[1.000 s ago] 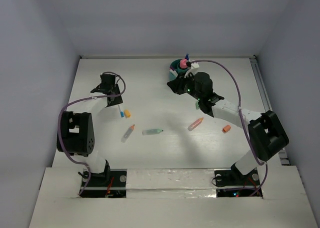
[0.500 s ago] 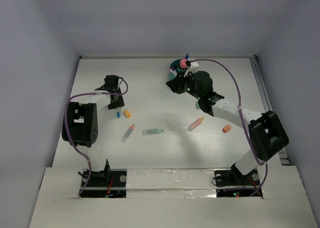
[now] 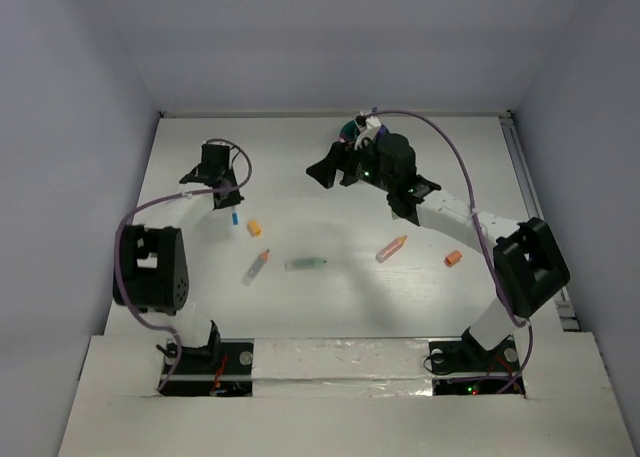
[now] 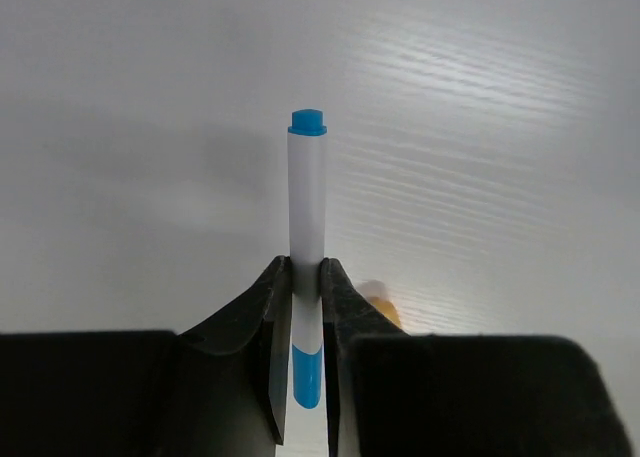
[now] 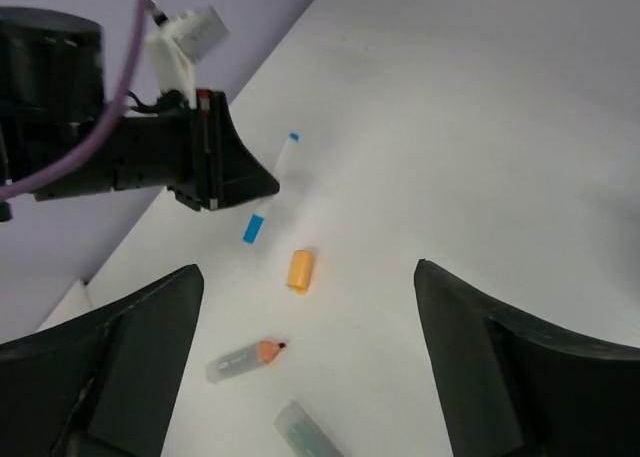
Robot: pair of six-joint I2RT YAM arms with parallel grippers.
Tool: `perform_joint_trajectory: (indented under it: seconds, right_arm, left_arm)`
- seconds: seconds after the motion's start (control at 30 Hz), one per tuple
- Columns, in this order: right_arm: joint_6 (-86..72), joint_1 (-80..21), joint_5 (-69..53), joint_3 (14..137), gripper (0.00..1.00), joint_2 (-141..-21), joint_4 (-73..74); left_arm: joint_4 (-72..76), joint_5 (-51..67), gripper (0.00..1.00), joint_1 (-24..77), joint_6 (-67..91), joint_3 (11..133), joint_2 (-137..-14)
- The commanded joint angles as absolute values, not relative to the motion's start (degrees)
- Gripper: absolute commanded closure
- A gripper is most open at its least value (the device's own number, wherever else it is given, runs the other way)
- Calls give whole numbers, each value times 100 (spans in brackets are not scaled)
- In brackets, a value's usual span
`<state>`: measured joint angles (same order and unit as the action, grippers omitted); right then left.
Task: Sort the stationery into containers
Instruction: Pick up the pen from the center of the board, then place the pen in the storage box.
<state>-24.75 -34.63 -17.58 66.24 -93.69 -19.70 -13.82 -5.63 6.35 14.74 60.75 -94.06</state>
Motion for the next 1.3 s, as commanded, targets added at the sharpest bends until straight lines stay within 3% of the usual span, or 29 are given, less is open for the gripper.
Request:
perform_joint_trajectory:
  seconds: [0.0,0.13,0.5,0.77,0.8,0.9,0.93,0.97,1.03,1.07,1.1,1.13,1.27]
  right_arm:
    - [-2891,-3533,-2399,6987,6,-9518,-1977]
    - [-3347,-3533,-2514,7136,0,-9633,-2152]
    - [-4209,-3832,-2285,7321,0,-10195,-2891]
    - [-4570,-3832,-2136,7233,22,-10450,-3366]
    - [-4596,-3832,-2084,7216,30,-10450,-3471]
    - [-4667,-3832,-2022,7163,40,-10476,-3621]
    - [-4702,-3832,-2021,7172,45,-10494,-3638]
    - [-4711,-3832,-2030,7189,60,-10538,-3647]
    - [-4746,-3832,-2021,7189,71,-10556,-3682]
    - [-4763,-3832,-2021,7189,85,-10564,-3691]
    - [-4772,-3832,-2021,7189,89,-10573,-3691]
    - [-4790,-3832,-1987,7172,98,-10582,-3700]
    - [-4676,-3832,-1741,7128,100,-10494,-3613]
  left_arm:
    - [-810,243,100,764,1213,5951,-8316]
    - [-343,1702,100,1176,1090,5661,-7640]
    - [141,2821,100,1661,1063,5370,-7022]
    - [167,3085,100,1828,1064,5353,-6961]
    - [176,3128,100,1828,1063,5353,-6961]
    - [176,3190,100,1828,1063,5361,-6979]
    - [167,3199,100,1880,1063,5370,-6979]
    - [167,3208,100,1881,1063,5370,-6987]
    - [167,3173,100,1881,1063,5370,-6961]
    - [158,3155,99,1881,1063,5361,-6961]
    - [158,3120,95,1881,1072,5361,-6952]
    - [150,3068,85,1881,1072,5370,-6952]
    - [106,2945,62,1881,1072,5379,-6926]
